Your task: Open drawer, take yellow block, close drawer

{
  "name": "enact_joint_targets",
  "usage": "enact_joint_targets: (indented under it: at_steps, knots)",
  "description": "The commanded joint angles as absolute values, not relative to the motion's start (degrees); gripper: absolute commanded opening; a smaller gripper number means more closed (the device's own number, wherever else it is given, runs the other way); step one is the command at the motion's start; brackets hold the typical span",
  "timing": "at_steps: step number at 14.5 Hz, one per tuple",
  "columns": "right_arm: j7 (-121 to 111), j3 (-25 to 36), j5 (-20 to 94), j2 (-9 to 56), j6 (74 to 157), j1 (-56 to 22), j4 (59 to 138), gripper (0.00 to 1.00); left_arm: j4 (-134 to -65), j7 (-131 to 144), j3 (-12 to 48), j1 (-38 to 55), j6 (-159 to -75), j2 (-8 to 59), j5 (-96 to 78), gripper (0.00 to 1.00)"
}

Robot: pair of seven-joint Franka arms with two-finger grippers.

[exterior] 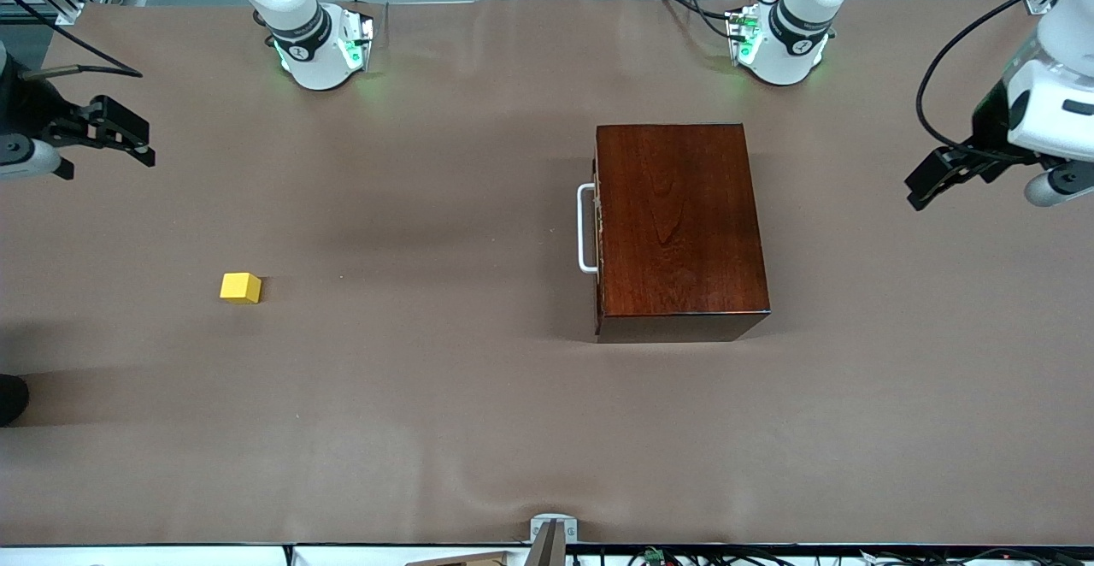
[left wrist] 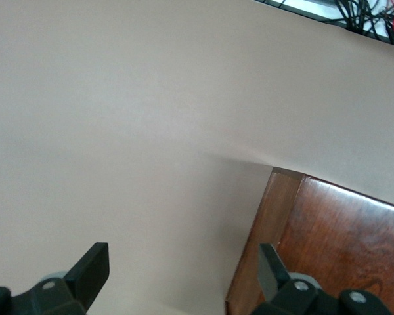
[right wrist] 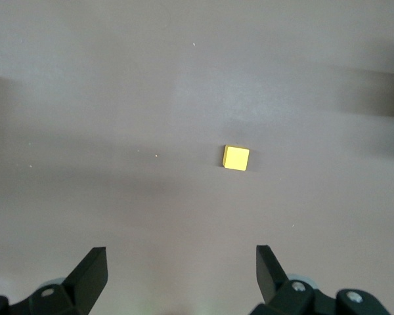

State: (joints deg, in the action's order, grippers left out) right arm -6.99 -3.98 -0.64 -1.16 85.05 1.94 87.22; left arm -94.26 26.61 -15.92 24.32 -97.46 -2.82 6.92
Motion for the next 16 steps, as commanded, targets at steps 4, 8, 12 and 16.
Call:
enact_joint_targets:
  at_steps: [4,8,12,16]
  knots:
    - [-3.78,-3.69,0.35,-2.02,84.73,2.11,87.1,1.0,-93.51,9.78,-11.02,14.18,-96.15,-3.07,0.44,1.0]
    - [-3.87,-3.52,3.51,-2.02,84.73,3.16,87.19,1.0,-93.87,10.02,1.38,3.8,-94.67,-3.25,0.35,1.0]
    - [-3.87,-3.52,3.52,-1.93,84.73,2.99,87.28,1.0,-93.78,9.41,10.62,-4.11,-90.62,-4.13,0.35,1.0]
    - [-3.96,-3.52,3.43,-1.93,84.64,3.08,87.28,1.0,-93.16,6.77,11.86,-7.81,-90.62,-4.22,0.35,1.0]
